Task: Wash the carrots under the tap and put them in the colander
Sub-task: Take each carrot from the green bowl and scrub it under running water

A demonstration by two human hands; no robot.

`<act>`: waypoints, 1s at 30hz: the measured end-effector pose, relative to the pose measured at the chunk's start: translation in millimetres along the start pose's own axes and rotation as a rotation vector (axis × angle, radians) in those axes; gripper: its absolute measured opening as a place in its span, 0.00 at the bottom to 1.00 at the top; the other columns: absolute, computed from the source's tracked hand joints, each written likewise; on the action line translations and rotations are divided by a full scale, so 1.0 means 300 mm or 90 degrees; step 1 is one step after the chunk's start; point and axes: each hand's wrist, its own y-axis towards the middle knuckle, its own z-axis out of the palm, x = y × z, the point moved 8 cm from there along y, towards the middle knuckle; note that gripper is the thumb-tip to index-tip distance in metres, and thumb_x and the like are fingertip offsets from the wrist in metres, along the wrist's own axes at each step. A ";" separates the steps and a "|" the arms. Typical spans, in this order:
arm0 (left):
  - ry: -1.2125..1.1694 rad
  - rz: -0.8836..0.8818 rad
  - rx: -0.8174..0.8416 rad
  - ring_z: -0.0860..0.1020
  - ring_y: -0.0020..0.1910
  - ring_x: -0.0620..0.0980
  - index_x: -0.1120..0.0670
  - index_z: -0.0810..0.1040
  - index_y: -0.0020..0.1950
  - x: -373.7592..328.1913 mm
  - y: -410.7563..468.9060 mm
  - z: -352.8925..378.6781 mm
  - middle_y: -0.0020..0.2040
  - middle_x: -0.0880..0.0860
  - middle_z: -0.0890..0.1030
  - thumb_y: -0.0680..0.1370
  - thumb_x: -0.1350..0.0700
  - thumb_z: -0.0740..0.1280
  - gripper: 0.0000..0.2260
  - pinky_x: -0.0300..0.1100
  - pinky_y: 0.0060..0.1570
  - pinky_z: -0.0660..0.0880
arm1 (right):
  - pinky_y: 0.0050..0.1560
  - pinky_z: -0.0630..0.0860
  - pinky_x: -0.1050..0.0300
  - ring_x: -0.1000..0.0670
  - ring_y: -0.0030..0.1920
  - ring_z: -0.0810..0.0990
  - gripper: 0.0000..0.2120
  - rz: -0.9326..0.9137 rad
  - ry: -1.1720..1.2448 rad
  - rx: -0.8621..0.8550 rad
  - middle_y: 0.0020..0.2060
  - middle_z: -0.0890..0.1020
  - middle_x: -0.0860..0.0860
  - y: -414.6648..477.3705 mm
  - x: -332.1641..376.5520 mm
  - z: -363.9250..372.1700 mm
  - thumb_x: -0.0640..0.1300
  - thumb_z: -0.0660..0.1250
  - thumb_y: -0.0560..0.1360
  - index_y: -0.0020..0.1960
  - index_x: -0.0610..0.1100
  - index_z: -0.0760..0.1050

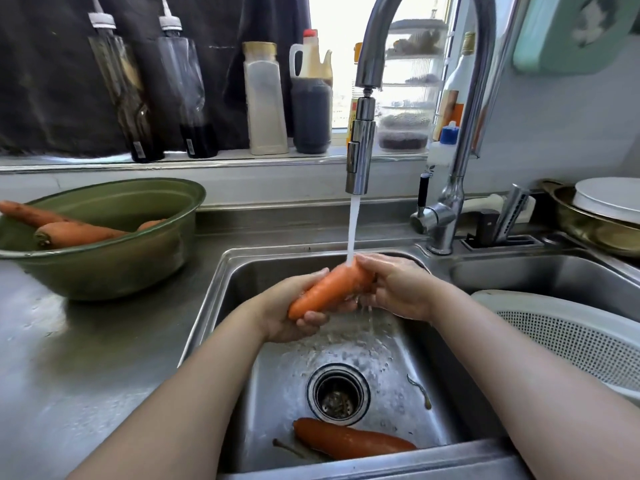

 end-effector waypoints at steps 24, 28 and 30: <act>0.578 0.110 -0.451 0.72 0.22 0.48 0.64 0.82 0.46 -0.086 -0.014 -0.163 0.28 0.53 0.80 0.86 0.39 0.53 0.32 0.38 0.28 0.68 | 0.25 0.64 0.61 0.50 0.26 0.71 0.28 0.168 -0.500 0.038 0.33 0.83 0.45 -0.034 -0.068 -0.054 0.64 0.59 0.83 0.52 0.38 0.78; 0.577 0.125 -0.307 0.73 0.30 0.49 0.54 0.81 0.50 -0.043 0.034 -0.136 0.33 0.50 0.80 0.84 0.42 0.62 0.17 0.42 0.34 0.71 | 0.25 0.68 0.60 0.48 0.24 0.73 0.24 0.189 -0.547 -0.037 0.30 0.77 0.42 -0.022 -0.082 -0.110 0.59 0.57 0.86 0.54 0.36 0.73; 0.577 0.131 -0.294 0.76 0.33 0.49 0.51 0.81 0.51 -0.034 0.046 -0.144 0.37 0.50 0.81 0.84 0.47 0.65 0.10 0.45 0.39 0.73 | 0.29 0.74 0.56 0.46 0.28 0.78 0.23 0.205 -0.529 -0.014 0.37 0.80 0.40 -0.012 -0.110 -0.123 0.56 0.59 0.86 0.62 0.35 0.73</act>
